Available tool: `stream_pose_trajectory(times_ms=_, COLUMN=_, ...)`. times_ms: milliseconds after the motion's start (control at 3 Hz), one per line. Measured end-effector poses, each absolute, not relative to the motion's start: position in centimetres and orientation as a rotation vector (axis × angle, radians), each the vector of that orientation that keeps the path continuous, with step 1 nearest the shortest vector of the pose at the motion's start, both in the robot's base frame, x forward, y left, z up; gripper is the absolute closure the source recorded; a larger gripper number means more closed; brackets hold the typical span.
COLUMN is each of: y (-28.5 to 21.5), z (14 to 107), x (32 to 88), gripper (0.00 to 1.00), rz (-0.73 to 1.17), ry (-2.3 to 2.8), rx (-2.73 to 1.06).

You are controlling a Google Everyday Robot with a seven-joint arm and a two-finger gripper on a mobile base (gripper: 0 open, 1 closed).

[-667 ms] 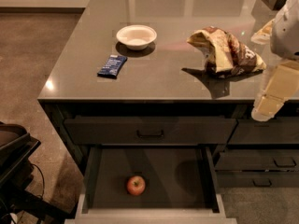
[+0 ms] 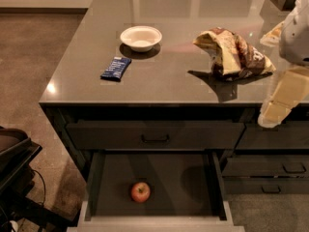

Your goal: Pick apple from middle drawer and place on counter

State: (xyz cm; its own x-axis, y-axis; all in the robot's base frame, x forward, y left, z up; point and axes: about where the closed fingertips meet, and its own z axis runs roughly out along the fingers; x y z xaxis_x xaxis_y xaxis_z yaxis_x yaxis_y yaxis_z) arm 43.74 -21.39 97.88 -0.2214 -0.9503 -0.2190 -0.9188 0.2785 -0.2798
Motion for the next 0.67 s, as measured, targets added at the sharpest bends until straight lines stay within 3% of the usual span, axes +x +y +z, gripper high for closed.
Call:
stream_pose_trajectory(times_ms=333, y=-19.9, z=96.3, x=41.4, gripper=0.00, rz=-0.067, ry=2.189, rx=-1.603)
stream_pose_trajectory(times_ms=667, y=-17.5, z=91.3, x=38.7, gripper=0.00, rz=0.120, ry=2.210, rx=-1.423)
